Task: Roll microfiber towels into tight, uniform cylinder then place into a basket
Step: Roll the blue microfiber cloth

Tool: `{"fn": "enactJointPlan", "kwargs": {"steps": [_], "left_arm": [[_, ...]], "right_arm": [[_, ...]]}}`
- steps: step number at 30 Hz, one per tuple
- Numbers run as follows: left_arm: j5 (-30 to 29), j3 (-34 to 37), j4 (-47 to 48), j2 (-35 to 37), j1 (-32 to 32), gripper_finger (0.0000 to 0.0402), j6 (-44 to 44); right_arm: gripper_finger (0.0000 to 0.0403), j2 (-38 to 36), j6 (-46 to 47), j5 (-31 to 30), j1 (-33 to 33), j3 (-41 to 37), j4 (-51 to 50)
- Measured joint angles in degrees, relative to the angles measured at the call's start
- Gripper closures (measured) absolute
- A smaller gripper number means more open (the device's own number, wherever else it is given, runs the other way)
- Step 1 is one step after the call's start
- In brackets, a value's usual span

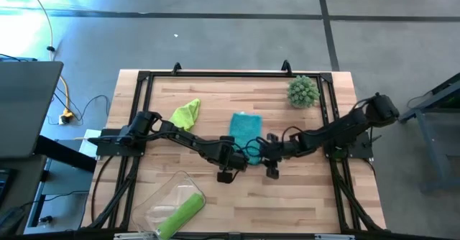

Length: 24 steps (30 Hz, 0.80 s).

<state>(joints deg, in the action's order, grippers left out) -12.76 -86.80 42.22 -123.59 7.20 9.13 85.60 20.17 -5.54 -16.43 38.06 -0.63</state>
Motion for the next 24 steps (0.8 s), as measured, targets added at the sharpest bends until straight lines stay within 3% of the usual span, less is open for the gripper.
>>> {"fn": "enactJointPlan", "kwargs": {"steps": [8,17,24], "left_arm": [[0.46,0.07,-0.18,-0.07,0.04,0.0335,1.59],[0.31,0.11,-0.07,-0.09,0.45,0.0332,4.32],[-0.30,0.15,0.02,0.13,1.46,0.0333,7.69]], "right_arm": [[0.0280,3.11,-9.45,-15.11,-7.18,0.08,2.74],[0.0197,8.63,-8.69,-15.17,-6.69,0.11,5.49],[0.0213,12.83,-8.64,-15.46,-6.21,0.22,6.27]]}}
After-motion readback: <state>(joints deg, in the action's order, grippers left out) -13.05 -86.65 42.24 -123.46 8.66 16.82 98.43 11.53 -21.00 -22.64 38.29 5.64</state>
